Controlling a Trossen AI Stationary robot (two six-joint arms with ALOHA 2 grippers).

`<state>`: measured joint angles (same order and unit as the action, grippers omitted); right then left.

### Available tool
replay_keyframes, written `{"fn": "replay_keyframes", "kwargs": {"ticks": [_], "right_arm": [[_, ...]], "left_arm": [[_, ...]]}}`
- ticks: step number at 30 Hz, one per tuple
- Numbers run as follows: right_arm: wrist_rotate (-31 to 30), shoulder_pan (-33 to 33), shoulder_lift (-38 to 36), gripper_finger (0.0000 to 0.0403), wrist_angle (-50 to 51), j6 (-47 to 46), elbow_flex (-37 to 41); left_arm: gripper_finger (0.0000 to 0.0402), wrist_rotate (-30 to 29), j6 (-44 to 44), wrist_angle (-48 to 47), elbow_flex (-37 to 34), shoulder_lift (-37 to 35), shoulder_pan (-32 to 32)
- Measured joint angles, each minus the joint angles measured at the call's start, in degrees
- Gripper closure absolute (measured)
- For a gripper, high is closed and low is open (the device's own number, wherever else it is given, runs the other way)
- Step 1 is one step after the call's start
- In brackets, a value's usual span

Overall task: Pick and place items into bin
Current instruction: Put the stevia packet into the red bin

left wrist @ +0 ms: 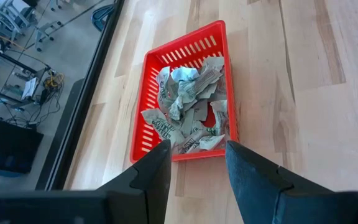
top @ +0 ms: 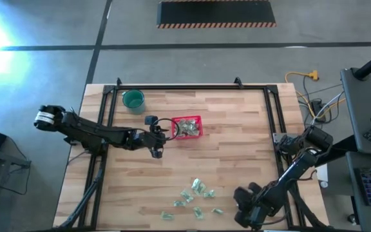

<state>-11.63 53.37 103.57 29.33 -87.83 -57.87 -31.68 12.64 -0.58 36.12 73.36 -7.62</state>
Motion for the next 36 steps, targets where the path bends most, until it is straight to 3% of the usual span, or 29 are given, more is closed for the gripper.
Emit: {"fn": "replay_keyframes", "kwargs": {"ticks": [6,15,29,36], "right_arm": [[-6.5,-1.5,-0.6,0.0391,-0.6,10.7,0.0],[-16.2,-8.1,-1.5,0.0393,-0.3,32.3,0.0],[-33.8,-24.7,-8.1,0.0394,-0.8,61.3,0.0],[-37.7,-35.0,-13.8,0.0394,-10.0,79.8,0.0]], "left_arm": [[0.0265,0.0,0.0,0.0,0.0,0.0,0.0],[0.0265,0.0,-0.4,-1.0,0.0,0.0,0.0],[0.0265,0.1,-7.0,-5.8,0.0,0.0,0.0],[0.0265,0.2,-10.9,-7.6,-0.2,0.0,0.0]]}}
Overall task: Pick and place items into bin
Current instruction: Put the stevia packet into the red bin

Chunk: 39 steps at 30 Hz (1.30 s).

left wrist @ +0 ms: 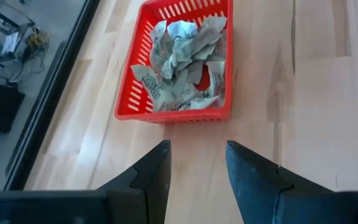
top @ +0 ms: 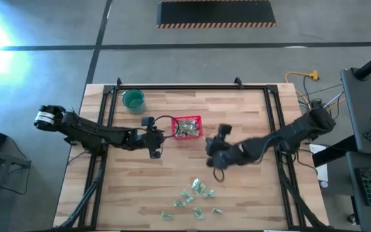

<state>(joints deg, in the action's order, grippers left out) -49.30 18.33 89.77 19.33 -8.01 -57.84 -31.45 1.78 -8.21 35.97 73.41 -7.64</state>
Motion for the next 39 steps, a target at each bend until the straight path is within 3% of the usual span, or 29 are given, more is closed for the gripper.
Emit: {"fn": "replay_keyframes", "kwargs": {"ticks": [3,8,17,25,35,39], "right_arm": [[1.4,-4.8,-0.8,0.0394,-7.2,8.2,0.0],[12.6,-13.1,-0.5,0.0394,-16.0,16.8,0.0],[27.9,-24.8,0.8,0.0394,-18.6,16.2,1.5],[38.0,-29.0,3.5,0.0394,-25.6,16.0,4.3],[39.0,-30.1,5.3,0.0393,-26.3,15.4,4.4],[39.0,-30.1,5.3,0.0372,-26.2,15.3,4.5]], "left_arm": [[0.0265,0.5,-1.5,-0.1,0.0,0.0,0.0],[0.0265,2.2,-2.8,-0.2,0.0,0.0,0.0],[0.0265,3.1,-3.1,-0.1,-0.2,0.0,-0.3],[0.0265,3.1,-3.0,0.2,-0.4,0.0,-0.3],[0.0265,3.1,-3.0,0.2,-0.7,0.0,-0.3],[0.0265,3.1,-3.0,0.2,-0.7,0.0,-0.3]]}}
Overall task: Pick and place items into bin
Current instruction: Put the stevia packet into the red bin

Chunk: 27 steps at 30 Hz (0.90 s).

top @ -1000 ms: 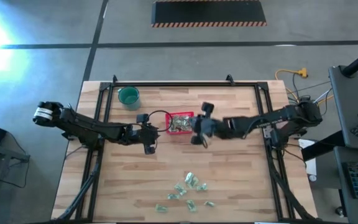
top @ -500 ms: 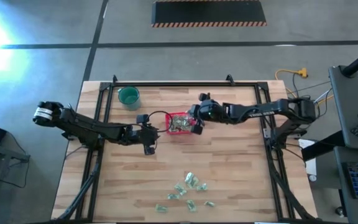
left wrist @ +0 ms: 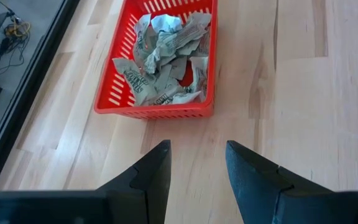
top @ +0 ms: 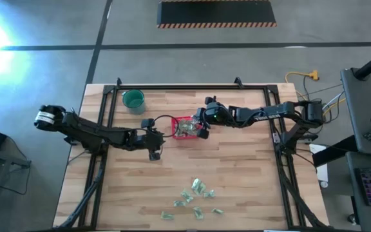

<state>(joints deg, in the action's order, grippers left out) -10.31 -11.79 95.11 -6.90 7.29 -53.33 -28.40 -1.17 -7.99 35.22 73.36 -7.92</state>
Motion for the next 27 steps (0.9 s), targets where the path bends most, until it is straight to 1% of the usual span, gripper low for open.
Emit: {"fn": "replay_keyframes", "kwargs": {"ticks": [7,9,10,11,15,17,22,24,27], "right_arm": [[0.0,0.0,0.0,0.0296,0.3,0.0,0.2],[-0.1,0.0,-0.1,0.0277,0.7,0.0,0.2],[-0.1,0.0,-0.4,0.0270,1.1,0.0,0.2],[0.0,0.1,-0.7,0.0264,1.8,0.2,0.2],[0.0,1.2,-3.1,0.0253,8.0,0.4,0.2],[0.1,2.1,-4.6,0.0253,11.6,0.1,0.2],[0.3,5.3,-7.5,0.0263,20.1,-2.6,0.2],[0.4,6.8,-8.5,0.0267,22.1,-3.9,0.2],[0.5,8.7,-9.7,0.0273,24.7,-5.4,0.2]], "left_arm": [[0.0265,0.0,0.0,0.0,0.0,0.0,0.0],[0.0265,1.2,0.0,0.0,0.0,0.0,0.0],[0.0265,3.0,0.0,0.0,0.0,0.0,0.0],[0.0265,6.3,0.0,0.0,0.0,0.0,0.0],[0.0265,23.8,0.5,0.1,0.0,0.0,-0.3],[0.0265,28.9,0.6,1.1,-0.2,0.0,-1.2],[0.0265,33.7,1.8,8.2,-2.2,0.0,-5.5],[0.0265,35.9,1.5,11.2,-2.7,0.0,-7.6],[0.0265,36.5,1.1,15.3,-3.3,0.0,-12.2]]}}
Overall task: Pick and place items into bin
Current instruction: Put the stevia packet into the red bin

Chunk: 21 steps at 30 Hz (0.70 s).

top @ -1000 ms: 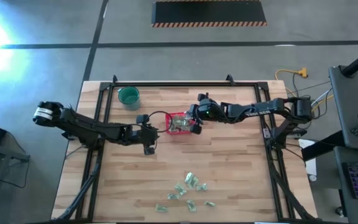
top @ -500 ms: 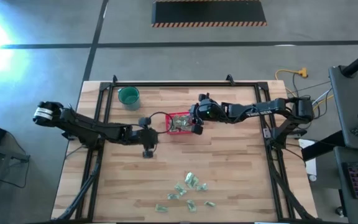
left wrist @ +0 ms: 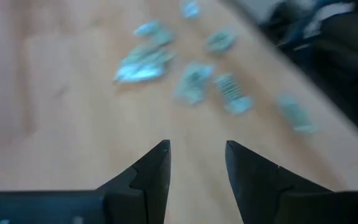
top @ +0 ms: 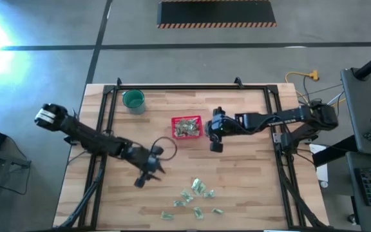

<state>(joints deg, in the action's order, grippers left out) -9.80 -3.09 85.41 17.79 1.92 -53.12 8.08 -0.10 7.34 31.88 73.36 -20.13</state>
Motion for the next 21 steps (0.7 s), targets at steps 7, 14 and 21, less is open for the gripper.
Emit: {"fn": "replay_keyframes", "kwargs": {"ticks": [7,14,21], "right_arm": [[0.0,3.3,-1.9,0.0280,3.5,-3.5,0.0],[-0.2,4.4,-2.6,0.0278,4.5,-5.6,0.0],[-0.2,4.4,-2.5,0.0280,4.6,-6.5,0.0]], "left_arm": [[0.0265,-2.2,0.6,11.8,-0.1,3.3,-12.1],[0.0265,-3.7,3.0,22.9,1.1,13.0,-19.6],[0.0265,-3.9,3.0,23.8,5.1,20.8,-20.0]]}}
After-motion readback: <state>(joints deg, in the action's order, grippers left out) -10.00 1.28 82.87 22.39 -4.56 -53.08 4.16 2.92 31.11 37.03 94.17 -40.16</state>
